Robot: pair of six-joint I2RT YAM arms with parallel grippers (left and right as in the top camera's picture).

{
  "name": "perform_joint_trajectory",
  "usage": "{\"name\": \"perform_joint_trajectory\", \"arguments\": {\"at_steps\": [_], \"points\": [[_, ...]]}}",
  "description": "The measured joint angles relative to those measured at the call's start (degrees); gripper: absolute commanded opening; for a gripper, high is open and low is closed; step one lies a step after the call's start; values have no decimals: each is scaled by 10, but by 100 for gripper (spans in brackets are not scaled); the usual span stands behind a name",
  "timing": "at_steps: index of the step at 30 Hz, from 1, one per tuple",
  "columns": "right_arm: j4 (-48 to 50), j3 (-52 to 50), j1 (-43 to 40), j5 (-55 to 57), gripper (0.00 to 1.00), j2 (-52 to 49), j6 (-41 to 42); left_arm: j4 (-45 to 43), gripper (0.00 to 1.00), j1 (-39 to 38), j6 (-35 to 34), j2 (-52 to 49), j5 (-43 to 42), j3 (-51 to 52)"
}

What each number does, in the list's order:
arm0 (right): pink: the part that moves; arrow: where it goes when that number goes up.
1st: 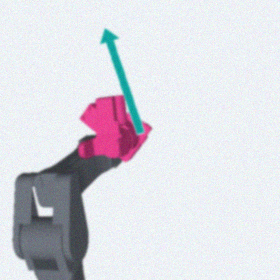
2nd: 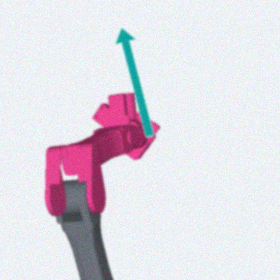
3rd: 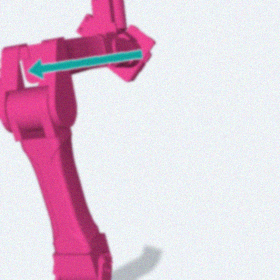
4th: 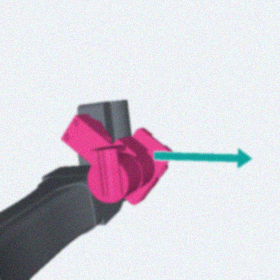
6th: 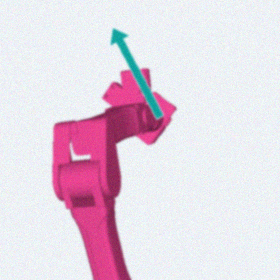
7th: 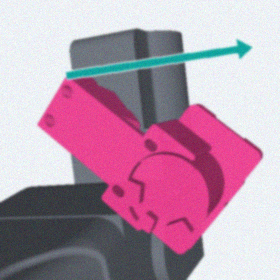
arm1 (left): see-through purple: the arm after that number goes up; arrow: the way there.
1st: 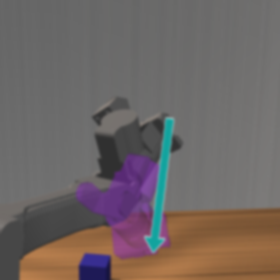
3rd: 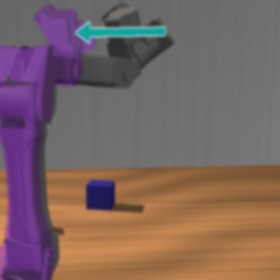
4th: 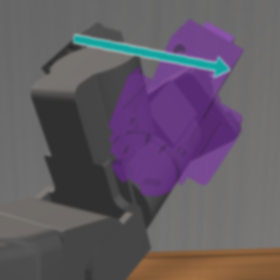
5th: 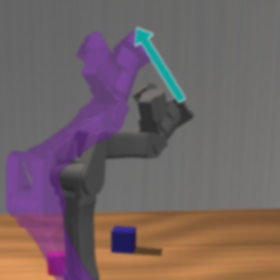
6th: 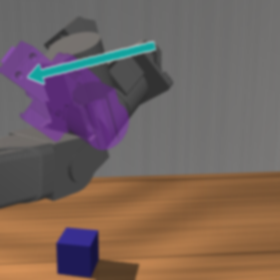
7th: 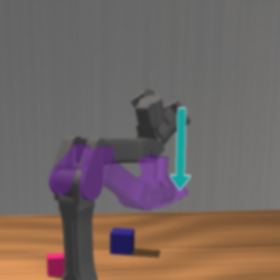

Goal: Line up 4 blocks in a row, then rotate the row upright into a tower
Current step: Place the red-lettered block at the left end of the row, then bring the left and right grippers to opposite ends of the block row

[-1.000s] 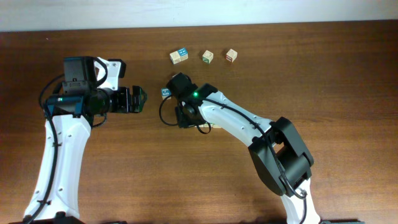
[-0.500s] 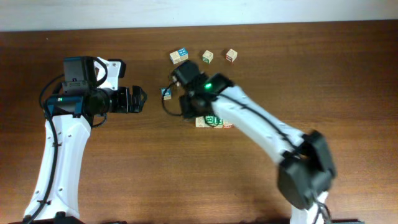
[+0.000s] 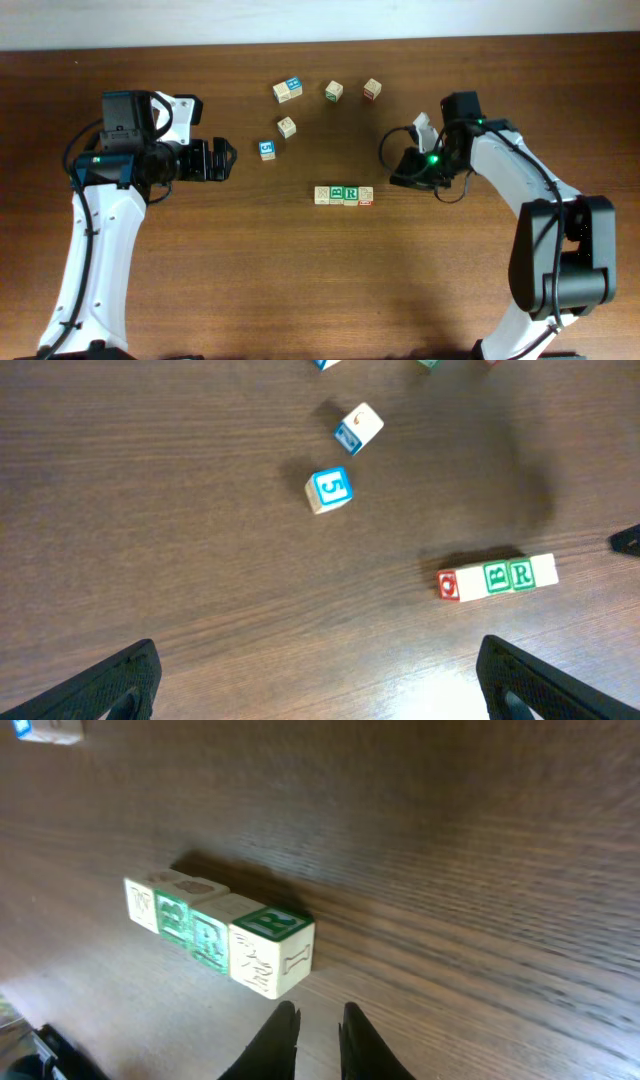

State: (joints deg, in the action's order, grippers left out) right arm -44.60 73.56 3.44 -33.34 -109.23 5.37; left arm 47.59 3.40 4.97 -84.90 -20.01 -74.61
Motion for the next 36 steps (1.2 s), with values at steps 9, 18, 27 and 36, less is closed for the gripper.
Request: {"name": "perform_joint_trajectory", "arguments": {"at_steps": [9, 18, 27, 36], "points": [[53, -28, 8, 4, 6, 0, 72, -3, 0, -69, -56, -120, -68, 0], [105, -64, 23, 10, 5, -15, 111, -80, 0, -147, -106, -303, -168, 0], [119, -64, 54, 33, 5, -15, 145, -136, 0, -163, -115, -318, -199, 0], [114, -64, 79, 35, 5, -15, 152, -125, 0, -172, -127, -318, -202, 0]]}}
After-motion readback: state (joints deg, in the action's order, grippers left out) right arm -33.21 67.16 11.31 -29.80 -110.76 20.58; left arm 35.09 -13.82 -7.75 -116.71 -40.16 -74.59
